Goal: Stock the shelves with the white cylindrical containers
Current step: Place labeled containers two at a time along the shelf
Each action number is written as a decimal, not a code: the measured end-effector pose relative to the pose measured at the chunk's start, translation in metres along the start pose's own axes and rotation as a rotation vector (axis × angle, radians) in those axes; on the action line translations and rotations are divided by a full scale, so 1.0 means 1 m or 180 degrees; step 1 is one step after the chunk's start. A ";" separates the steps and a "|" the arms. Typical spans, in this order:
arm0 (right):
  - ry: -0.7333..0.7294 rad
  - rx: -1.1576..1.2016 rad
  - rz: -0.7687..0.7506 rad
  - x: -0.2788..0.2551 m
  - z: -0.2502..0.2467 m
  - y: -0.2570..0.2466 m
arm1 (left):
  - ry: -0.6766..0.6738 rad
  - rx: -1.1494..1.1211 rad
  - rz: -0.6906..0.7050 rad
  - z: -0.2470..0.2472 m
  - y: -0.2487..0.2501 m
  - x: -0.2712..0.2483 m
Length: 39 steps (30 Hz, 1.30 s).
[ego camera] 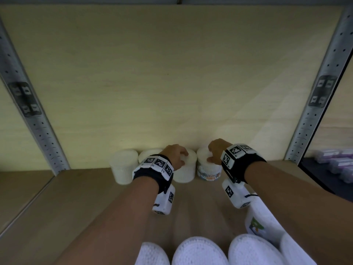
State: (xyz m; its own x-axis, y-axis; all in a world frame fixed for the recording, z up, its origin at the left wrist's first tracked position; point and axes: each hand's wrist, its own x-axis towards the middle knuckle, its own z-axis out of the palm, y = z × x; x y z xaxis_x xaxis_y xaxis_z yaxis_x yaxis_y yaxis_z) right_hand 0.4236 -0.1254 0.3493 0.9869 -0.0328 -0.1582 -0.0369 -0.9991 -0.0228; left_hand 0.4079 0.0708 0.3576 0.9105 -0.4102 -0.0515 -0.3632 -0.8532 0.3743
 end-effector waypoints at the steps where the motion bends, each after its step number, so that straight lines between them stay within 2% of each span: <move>1: -0.0001 0.0002 0.0000 0.004 0.002 0.003 | -0.0108 -0.0004 0.0044 -0.003 0.000 -0.001; 3: 0.0092 -0.0016 -0.0102 0.007 0.005 0.007 | -0.0303 -0.0004 0.0119 -0.009 0.001 -0.002; 5: 0.0121 -0.0086 -0.0196 0.002 0.000 0.002 | -0.0313 -0.0053 0.0184 -0.012 0.003 -0.003; 9: 0.0053 -0.0076 -0.0161 0.005 -0.001 -0.001 | 0.0174 -0.0233 0.0153 0.001 0.003 0.001; 12: -0.0024 -0.0102 -0.0175 0.010 -0.001 0.000 | 0.0384 0.0239 -0.0119 0.014 0.003 0.006; 17: 0.0046 -0.0189 -0.0141 0.015 0.005 0.004 | 0.0315 0.0541 -0.0179 0.018 0.008 0.009; 26: 0.0107 -0.0229 -0.0173 0.019 0.010 0.004 | -0.0197 0.0083 0.0158 0.009 -0.002 0.007; 30: 0.0230 -0.0228 -0.0147 0.027 0.015 0.007 | 0.0052 -0.0026 0.0234 0.012 0.000 0.005; 34: 0.0122 -0.0261 -0.0220 0.025 0.011 0.007 | 0.0638 -0.0070 -0.0152 0.017 0.005 0.008; 36: 0.0116 -0.0232 -0.0273 0.021 0.009 0.006 | 0.0596 0.0181 -0.0348 0.021 0.008 0.010; 39: 0.0144 -0.0233 -0.0209 0.024 0.014 0.009 | 0.0580 0.0401 -0.0372 0.025 0.010 0.013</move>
State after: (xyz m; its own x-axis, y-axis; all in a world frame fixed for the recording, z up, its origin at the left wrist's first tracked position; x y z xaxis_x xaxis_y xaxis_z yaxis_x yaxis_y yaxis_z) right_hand 0.4446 -0.1346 0.3319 0.9929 0.0333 -0.1139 0.0381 -0.9984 0.0406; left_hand 0.4114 0.0488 0.3376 0.9642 -0.2512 0.0845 -0.2647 -0.9296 0.2566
